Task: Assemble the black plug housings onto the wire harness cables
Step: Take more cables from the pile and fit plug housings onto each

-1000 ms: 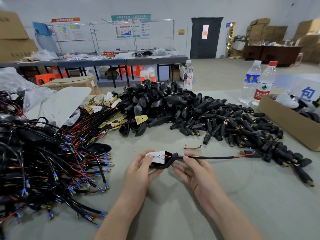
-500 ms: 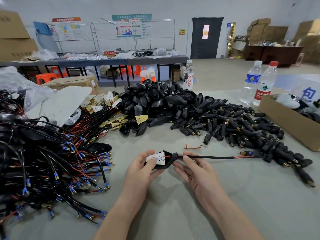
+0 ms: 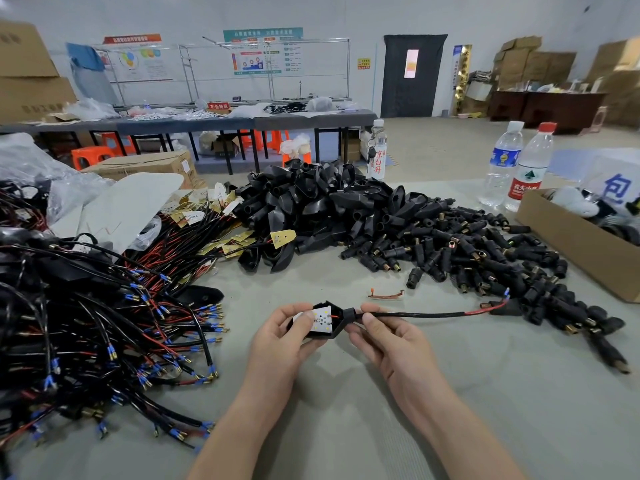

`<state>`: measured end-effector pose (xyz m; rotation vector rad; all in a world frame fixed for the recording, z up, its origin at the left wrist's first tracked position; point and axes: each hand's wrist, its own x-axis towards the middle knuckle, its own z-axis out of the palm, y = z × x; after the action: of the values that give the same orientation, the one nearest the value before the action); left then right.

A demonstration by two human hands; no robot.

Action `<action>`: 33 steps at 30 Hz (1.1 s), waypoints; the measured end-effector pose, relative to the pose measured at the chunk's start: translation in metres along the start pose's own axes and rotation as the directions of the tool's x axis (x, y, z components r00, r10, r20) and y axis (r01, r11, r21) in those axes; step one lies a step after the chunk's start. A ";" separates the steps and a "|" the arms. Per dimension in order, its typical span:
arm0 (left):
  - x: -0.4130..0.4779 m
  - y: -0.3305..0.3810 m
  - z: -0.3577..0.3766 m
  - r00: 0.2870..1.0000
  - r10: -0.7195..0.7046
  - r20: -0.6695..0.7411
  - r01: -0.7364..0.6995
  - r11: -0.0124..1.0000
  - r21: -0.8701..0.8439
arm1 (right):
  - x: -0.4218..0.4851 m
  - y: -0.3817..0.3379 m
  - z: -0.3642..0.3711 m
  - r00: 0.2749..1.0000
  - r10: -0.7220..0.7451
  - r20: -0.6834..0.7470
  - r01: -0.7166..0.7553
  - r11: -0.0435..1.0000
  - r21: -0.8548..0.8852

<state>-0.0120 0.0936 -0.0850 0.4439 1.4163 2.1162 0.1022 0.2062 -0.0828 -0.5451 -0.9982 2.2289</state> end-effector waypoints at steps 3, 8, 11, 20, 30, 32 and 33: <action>0.000 0.000 0.000 1.000 -0.009 -0.005 0.009 1.000 -0.002 | 0.000 0.001 0.000 1.000 -0.005 0.000 0.005 1.000 -0.009; 0.001 0.000 -0.001 1.000 -0.014 -0.015 0.014 1.000 0.003 | 0.001 0.002 0.000 1.000 -0.016 -0.006 0.016 1.000 -0.026; 0.001 0.001 -0.001 0.999 -0.026 -0.020 0.026 1.000 -0.007 | 0.000 0.002 0.000 1.000 -0.015 -0.003 0.015 1.000 -0.020; 0.004 0.005 -0.001 0.993 -0.118 -0.017 0.115 0.985 -0.127 | -0.005 0.002 0.005 0.999 0.019 0.028 -0.019 1.000 -0.003; 0.003 0.000 -0.001 0.998 -0.061 -0.013 0.059 0.989 -0.132 | -0.009 0.003 0.008 0.996 0.066 0.054 -0.067 0.998 0.009; 0.003 0.000 -0.001 0.998 -0.056 -0.018 0.053 0.991 -0.122 | -0.009 0.003 0.008 0.996 0.072 0.053 -0.074 0.997 0.030; 0.003 0.000 -0.001 0.998 -0.054 -0.018 0.051 0.992 -0.118 | -0.008 0.003 0.009 0.996 0.072 0.048 -0.074 0.997 0.038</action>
<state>-0.0147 0.0950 -0.0852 0.3352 1.2929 2.1536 0.1017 0.1945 -0.0791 -0.5222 -0.9694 2.3307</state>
